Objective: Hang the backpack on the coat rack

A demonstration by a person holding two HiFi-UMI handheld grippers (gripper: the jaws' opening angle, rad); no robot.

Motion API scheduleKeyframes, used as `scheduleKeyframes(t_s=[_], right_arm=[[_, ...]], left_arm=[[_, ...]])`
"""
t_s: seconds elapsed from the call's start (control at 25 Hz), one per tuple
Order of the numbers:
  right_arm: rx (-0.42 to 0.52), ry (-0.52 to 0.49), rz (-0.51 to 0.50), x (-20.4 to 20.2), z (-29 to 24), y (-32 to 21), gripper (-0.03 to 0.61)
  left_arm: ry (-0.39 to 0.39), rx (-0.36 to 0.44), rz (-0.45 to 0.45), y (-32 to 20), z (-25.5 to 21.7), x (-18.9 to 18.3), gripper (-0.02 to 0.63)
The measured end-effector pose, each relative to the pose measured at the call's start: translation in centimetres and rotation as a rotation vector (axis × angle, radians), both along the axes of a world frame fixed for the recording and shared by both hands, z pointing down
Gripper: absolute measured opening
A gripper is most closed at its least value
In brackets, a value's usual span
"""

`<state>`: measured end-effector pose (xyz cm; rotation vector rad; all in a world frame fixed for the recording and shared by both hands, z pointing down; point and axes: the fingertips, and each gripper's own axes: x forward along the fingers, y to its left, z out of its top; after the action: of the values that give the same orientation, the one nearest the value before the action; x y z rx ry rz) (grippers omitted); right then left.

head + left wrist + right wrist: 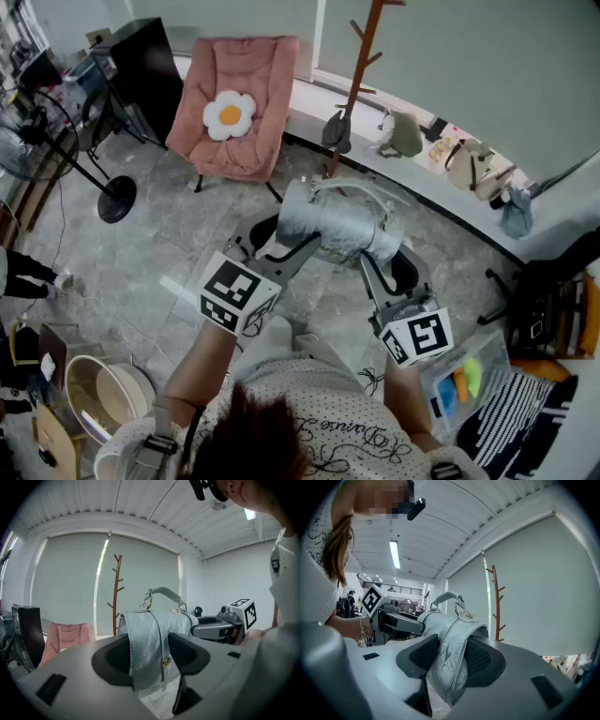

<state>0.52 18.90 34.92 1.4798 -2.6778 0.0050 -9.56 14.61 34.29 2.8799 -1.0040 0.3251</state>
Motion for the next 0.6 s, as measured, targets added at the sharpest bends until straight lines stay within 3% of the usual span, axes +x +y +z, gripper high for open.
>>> scheduleKeyframes(t_s=[0.6], right_arm=[[0.038, -0.013, -0.038, 4.2, -1.0, 2.7, 0.186]], left_arm=[[0.019, 0.042, -0.033, 3.2, -1.0, 4.1, 0.236]])
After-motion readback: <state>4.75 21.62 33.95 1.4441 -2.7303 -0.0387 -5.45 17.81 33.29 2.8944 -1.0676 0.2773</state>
